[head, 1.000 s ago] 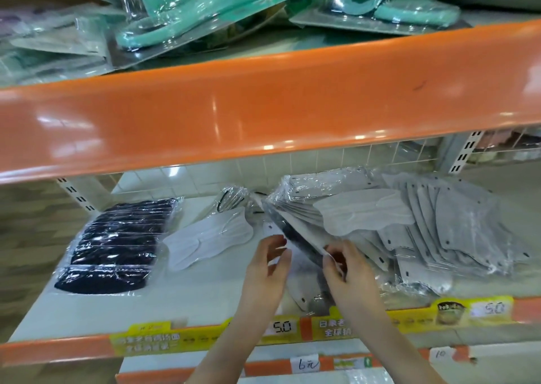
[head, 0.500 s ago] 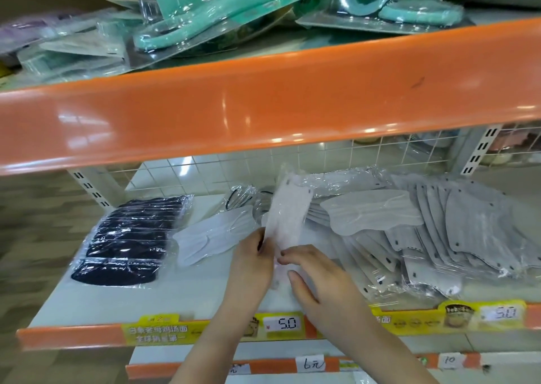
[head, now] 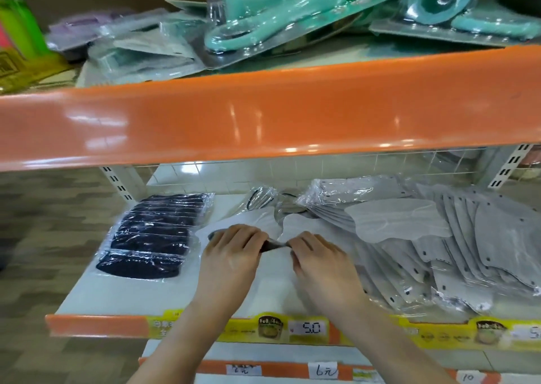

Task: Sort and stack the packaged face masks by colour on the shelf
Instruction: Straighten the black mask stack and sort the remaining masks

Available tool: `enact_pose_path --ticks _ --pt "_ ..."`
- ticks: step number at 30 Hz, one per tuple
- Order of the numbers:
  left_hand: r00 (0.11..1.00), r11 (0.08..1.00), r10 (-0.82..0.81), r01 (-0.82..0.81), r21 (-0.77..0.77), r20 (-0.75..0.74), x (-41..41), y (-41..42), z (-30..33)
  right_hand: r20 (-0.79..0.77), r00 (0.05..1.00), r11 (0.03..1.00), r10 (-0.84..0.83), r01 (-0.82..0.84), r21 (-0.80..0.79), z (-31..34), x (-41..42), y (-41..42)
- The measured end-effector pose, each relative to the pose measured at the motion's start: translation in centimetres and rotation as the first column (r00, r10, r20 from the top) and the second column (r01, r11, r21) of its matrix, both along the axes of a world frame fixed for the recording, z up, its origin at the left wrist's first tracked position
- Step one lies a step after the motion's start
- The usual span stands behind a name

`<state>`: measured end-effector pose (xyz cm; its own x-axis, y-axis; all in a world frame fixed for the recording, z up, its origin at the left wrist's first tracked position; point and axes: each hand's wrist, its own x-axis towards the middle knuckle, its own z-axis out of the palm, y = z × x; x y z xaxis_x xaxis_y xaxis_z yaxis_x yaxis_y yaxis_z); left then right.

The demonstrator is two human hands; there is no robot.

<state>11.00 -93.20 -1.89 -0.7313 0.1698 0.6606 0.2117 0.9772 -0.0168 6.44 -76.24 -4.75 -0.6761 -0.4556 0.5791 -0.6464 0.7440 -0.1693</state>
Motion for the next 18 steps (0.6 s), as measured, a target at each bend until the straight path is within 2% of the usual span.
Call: enact_pose_path --ticks 5,10,18 --pt "0.994 0.994 0.108 -0.108 -0.026 0.008 0.0 -4.9 -1.7 -0.023 0.999 0.998 0.023 -0.024 -0.054 -1.7 -1.2 -3.2" --pt "0.976 0.975 0.215 -0.212 -0.063 0.032 0.8 -10.3 -2.9 0.056 0.991 0.991 0.125 -0.122 -0.054 -1.8 -1.8 -7.0" --pt "0.948 0.948 0.317 -0.316 0.035 -0.025 2.9 -17.4 -2.2 -0.03 0.971 0.959 0.236 -0.238 -0.155 -1.5 -0.3 -14.3"
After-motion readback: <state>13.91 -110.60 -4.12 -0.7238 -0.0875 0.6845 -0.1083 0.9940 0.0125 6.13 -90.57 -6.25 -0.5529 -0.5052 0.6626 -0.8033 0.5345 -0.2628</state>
